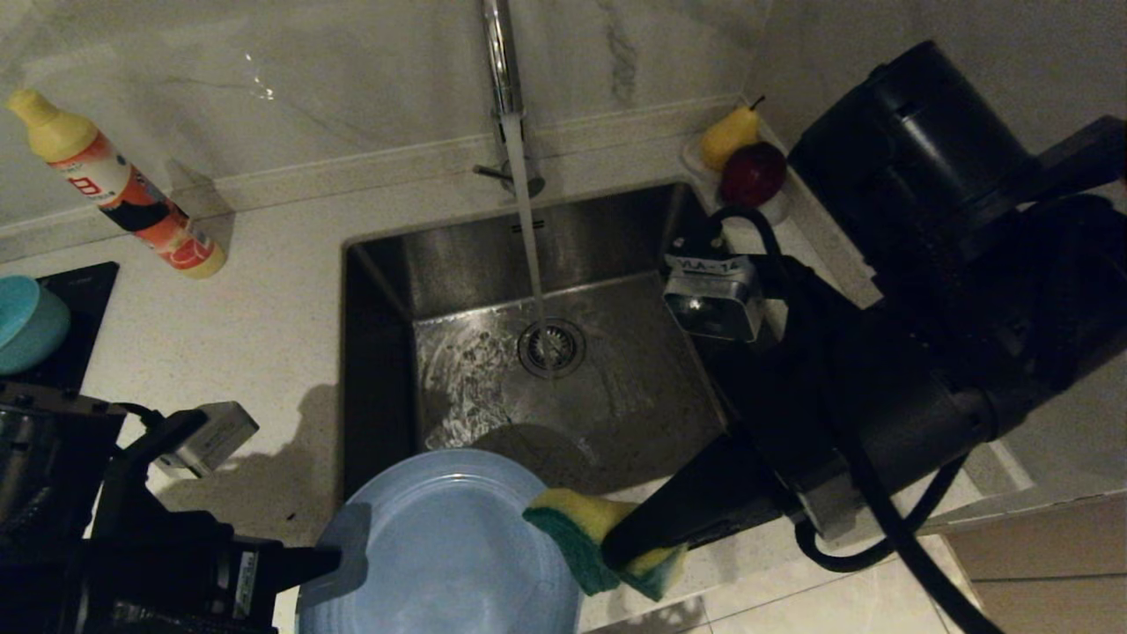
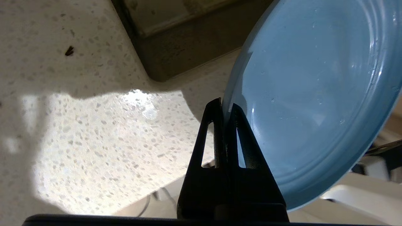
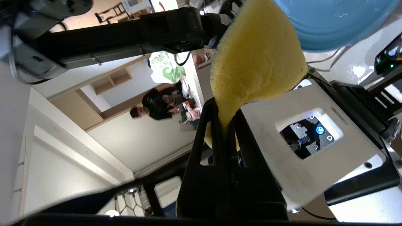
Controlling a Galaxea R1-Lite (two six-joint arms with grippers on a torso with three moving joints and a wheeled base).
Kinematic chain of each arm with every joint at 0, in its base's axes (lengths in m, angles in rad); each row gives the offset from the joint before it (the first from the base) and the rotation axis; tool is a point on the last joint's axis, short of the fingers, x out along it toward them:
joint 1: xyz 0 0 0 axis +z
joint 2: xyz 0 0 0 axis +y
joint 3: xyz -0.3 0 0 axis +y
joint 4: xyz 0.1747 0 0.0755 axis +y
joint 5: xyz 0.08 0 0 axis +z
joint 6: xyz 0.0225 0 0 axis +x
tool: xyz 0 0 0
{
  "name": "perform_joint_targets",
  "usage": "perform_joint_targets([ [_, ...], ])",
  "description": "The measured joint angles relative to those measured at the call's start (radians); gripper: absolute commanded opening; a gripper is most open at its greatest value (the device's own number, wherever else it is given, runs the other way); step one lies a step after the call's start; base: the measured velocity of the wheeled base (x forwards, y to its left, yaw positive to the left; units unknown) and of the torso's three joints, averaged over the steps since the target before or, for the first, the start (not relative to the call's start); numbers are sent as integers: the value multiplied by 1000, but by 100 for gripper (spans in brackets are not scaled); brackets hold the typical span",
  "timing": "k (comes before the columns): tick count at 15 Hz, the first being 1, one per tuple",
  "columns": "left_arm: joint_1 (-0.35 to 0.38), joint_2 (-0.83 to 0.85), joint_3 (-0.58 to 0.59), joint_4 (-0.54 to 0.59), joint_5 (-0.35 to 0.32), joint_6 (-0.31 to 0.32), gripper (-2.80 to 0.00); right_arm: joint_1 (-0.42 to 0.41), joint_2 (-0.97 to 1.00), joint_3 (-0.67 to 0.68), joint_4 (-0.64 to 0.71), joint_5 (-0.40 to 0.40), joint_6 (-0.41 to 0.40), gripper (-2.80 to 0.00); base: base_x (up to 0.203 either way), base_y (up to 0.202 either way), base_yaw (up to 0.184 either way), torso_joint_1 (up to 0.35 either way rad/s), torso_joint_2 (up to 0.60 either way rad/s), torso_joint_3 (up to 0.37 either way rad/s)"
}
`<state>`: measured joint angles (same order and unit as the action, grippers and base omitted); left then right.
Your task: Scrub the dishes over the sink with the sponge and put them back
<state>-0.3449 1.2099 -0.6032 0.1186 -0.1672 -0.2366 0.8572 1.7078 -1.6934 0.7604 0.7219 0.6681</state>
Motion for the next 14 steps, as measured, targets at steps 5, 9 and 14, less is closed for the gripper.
perform_joint_targets([
  [5,1,88,9,-101,19,3,-280,8,119,-68,6,1,1,-280,0,0,0,0,0,0],
  [9,1,155,7,-163,73,3,-280,9,207,-118,9,0,3,-280,0,0,0,0,0,0],
  [14,0,222,21,-234,86,19,-280,8,312,-203,59,-2,4,-280,0,0,0,0,0,0],
])
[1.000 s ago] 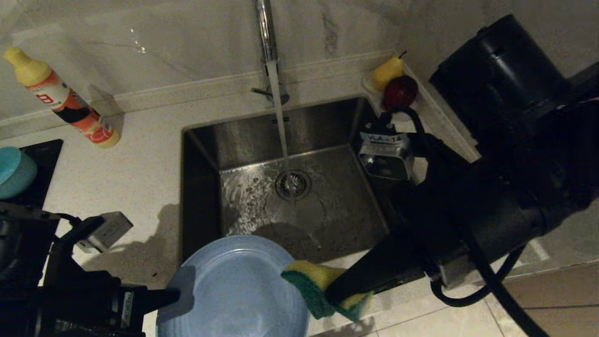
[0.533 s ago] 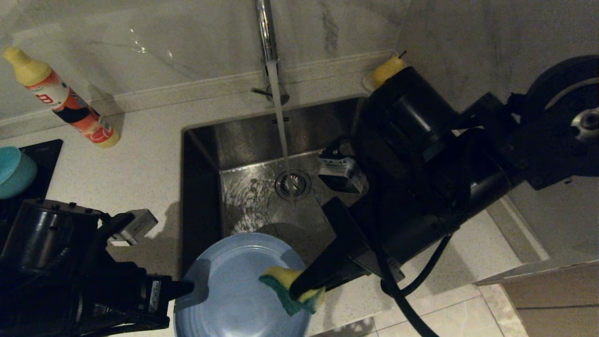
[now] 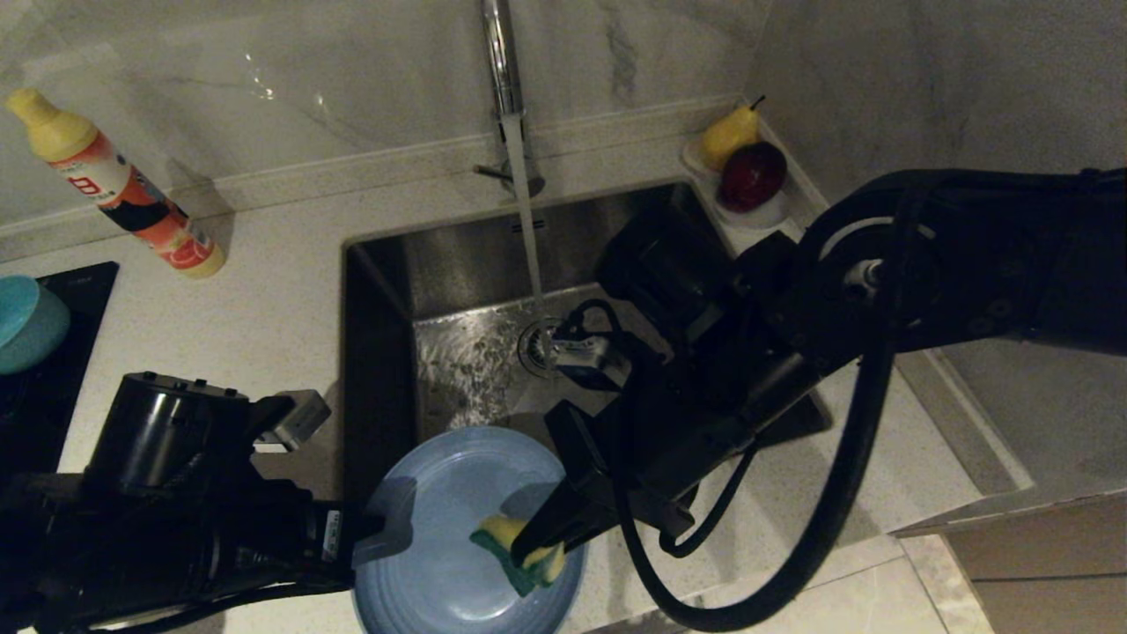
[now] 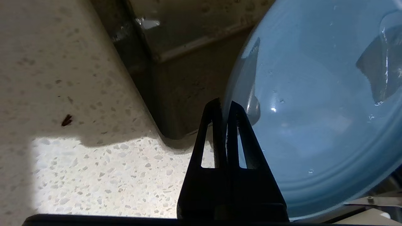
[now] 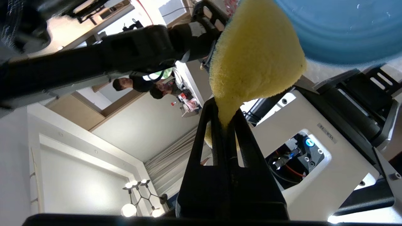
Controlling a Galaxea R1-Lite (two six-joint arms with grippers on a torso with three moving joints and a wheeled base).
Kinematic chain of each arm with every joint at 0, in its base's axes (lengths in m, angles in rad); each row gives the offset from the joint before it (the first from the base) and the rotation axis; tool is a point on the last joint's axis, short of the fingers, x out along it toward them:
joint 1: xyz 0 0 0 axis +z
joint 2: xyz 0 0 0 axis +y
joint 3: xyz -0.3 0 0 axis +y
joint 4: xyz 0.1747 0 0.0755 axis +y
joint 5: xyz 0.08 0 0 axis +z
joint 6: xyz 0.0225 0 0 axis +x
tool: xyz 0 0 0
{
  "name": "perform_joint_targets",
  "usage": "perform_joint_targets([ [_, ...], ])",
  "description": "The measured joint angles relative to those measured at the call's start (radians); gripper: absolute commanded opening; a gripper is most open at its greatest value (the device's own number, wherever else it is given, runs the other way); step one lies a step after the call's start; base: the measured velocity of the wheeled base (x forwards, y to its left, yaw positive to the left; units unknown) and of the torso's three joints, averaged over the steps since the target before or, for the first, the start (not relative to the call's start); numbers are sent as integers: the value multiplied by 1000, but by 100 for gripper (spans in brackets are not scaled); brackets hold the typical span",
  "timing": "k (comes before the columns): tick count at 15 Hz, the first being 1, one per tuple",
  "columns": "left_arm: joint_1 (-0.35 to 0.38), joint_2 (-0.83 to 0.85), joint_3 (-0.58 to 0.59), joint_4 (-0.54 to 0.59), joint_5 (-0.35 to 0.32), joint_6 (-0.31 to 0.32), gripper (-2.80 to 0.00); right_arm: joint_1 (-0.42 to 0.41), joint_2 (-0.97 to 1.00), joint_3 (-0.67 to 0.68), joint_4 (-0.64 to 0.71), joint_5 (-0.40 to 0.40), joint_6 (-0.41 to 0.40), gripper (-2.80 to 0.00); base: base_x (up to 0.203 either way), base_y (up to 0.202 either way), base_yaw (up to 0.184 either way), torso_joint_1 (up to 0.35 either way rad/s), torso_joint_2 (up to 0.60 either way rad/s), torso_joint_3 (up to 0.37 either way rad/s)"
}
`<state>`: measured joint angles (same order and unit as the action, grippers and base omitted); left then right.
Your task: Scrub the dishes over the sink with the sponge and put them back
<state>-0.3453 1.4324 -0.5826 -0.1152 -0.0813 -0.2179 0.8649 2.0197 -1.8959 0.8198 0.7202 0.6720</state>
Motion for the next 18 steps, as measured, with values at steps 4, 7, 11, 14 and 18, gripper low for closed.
perform_joint_targets([
  [4,0,15,1,-12,0,1,-280,-1,63,-31,2,-3,1,-280,0,0,0,0,0,0],
  [7,0,14,-5,-24,0,2,-280,-1,97,-35,-5,-6,1,-280,0,0,0,0,0,0],
  [11,0,-6,36,-162,0,5,-280,1,111,-36,5,-4,3,-280,0,0,0,0,0,0],
  [14,-9,-45,75,-186,-2,36,-280,15,104,-36,12,-3,6,-280,0,0,0,0,0,0],
  [18,-19,-77,139,-193,-5,91,-280,47,106,-36,27,-3,8,-280,0,0,0,0,0,0],
])
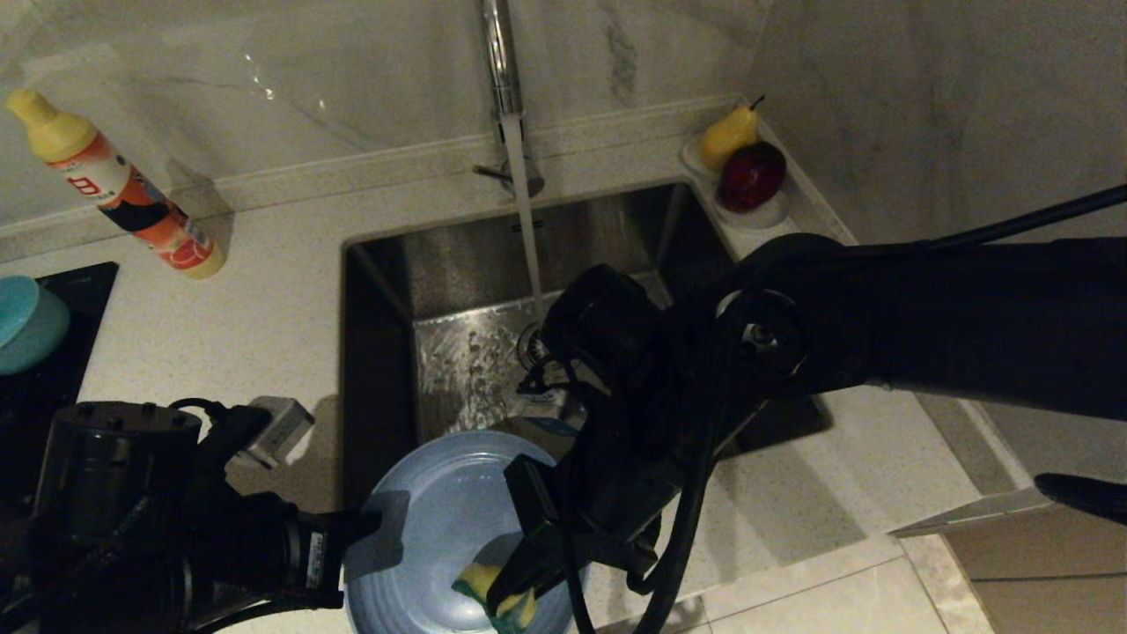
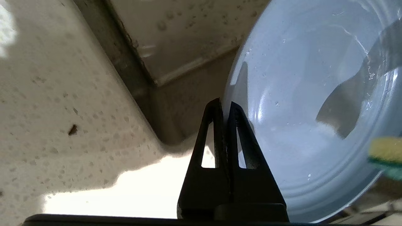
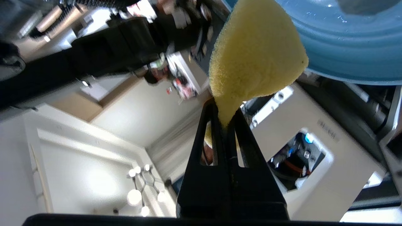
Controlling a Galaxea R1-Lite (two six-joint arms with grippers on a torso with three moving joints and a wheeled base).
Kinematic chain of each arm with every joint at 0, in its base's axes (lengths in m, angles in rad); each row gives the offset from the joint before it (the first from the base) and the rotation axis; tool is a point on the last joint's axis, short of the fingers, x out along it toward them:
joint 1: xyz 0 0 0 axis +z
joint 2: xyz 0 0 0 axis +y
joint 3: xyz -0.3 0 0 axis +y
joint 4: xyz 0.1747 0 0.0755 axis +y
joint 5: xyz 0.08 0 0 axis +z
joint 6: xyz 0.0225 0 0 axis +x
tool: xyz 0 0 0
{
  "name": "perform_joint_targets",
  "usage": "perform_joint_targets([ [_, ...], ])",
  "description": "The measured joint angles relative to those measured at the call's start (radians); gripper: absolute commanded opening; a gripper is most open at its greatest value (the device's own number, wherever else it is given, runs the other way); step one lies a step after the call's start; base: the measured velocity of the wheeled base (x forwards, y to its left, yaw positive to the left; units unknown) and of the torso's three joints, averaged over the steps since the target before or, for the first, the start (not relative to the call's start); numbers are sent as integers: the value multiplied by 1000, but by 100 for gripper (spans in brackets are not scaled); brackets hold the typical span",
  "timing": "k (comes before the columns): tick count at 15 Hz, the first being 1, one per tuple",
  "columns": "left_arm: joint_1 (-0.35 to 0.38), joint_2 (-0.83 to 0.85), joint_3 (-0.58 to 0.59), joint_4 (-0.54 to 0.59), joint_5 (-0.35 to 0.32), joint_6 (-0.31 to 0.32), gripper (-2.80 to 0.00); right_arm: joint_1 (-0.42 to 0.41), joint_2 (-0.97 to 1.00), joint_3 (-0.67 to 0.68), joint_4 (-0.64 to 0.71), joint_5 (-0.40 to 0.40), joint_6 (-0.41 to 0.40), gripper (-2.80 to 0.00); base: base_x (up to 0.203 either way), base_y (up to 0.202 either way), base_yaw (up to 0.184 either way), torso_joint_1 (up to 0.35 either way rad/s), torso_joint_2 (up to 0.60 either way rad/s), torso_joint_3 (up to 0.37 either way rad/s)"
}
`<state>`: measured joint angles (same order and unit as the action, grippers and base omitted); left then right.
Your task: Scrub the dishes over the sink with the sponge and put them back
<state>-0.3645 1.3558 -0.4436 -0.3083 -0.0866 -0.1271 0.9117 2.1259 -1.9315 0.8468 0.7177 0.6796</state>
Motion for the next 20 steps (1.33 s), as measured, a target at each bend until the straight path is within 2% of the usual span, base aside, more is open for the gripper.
perform_joint_targets([
  [2,-4,-3,24,-5,-5,41,-280,18,6,1,13,1,-2,-280,0,0,0,0,0,0],
  [8,-8,26,-3,-10,3,24,-280,21,50,1,0,-25,-2,-280,0,0,0,0,0,0],
  [15,-8,50,-17,-9,0,15,-280,-67,64,-1,-66,-31,-2,-280,0,0,0,0,0,0],
  [20,-8,52,-19,-9,-2,24,-280,-87,70,-1,-85,-89,-1,-280,0,0,0,0,0,0],
])
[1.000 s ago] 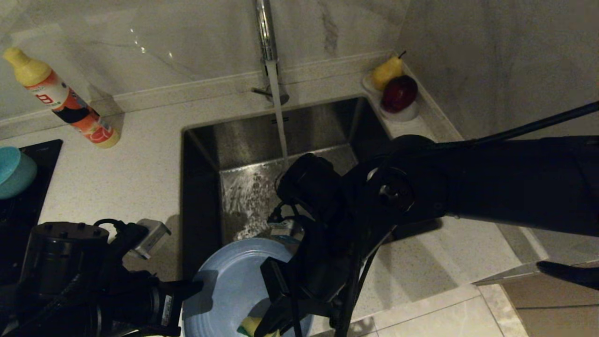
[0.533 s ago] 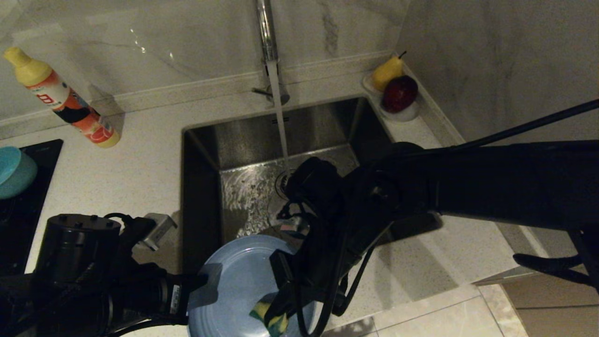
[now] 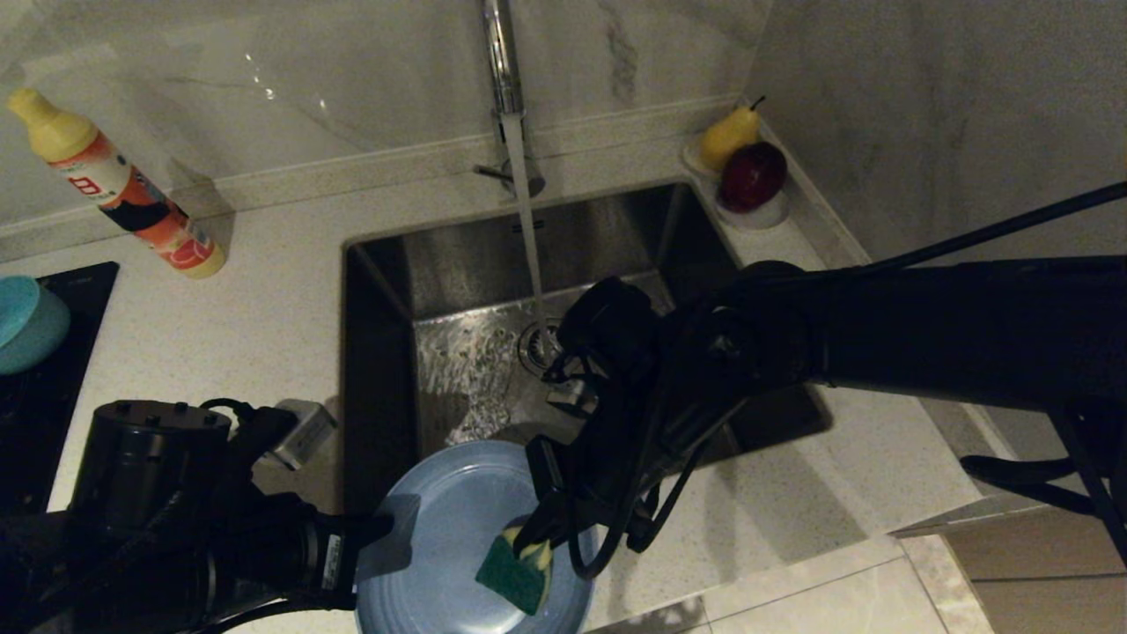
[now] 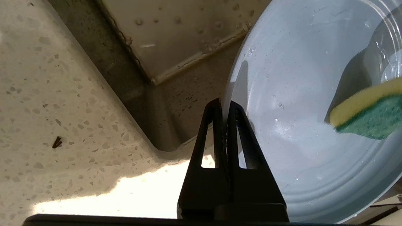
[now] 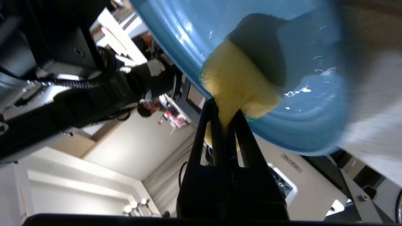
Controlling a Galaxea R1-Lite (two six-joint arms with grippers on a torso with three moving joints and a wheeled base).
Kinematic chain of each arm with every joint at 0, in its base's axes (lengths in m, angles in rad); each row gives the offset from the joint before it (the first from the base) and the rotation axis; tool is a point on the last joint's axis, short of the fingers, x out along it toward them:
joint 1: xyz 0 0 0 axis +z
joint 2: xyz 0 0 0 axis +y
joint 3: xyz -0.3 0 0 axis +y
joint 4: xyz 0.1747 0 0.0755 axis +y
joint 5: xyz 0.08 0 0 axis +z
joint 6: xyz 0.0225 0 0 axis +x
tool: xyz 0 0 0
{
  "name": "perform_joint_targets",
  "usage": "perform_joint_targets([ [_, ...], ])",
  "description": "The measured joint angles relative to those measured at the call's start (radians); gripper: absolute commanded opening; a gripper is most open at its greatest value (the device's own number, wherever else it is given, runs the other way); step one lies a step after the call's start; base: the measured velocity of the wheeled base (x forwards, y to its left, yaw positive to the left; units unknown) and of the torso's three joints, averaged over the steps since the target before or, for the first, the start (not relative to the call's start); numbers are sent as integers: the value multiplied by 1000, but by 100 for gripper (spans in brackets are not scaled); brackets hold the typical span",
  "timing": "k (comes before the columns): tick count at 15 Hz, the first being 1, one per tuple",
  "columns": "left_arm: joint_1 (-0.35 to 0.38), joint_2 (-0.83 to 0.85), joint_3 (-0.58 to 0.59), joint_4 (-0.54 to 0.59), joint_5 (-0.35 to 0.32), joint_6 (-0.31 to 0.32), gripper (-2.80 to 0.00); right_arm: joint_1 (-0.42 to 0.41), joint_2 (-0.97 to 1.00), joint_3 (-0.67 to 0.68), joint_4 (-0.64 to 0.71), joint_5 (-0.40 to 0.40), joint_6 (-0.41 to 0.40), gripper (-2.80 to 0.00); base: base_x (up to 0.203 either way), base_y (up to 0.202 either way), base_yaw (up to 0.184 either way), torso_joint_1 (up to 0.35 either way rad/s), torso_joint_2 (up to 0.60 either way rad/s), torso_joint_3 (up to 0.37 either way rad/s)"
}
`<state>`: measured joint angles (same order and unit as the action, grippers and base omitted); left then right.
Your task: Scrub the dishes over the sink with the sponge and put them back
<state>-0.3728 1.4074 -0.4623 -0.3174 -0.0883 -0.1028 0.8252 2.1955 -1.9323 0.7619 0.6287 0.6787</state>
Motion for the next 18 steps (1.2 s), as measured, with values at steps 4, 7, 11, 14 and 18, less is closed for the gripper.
perform_joint_targets([
  [4,0,-2,1,0,1,-6,-280,-28,-10,1,8,-29,2,-280,0,0,0,0,0,0],
  [7,0,-7,2,0,1,-3,-280,-29,-19,1,3,-57,1,-280,0,0,0,0,0,0],
  [11,-6,-10,6,0,0,-1,-280,-9,-13,1,-49,-82,-1,-280,0,0,0,0,0,0],
  [14,-23,-11,7,-4,0,3,-280,4,0,1,-97,-105,0,-280,0,0,0,0,0,0],
  [18,-46,-11,11,-32,0,2,-280,25,7,1,-116,-142,1,-280,0,0,0,0,0,0],
])
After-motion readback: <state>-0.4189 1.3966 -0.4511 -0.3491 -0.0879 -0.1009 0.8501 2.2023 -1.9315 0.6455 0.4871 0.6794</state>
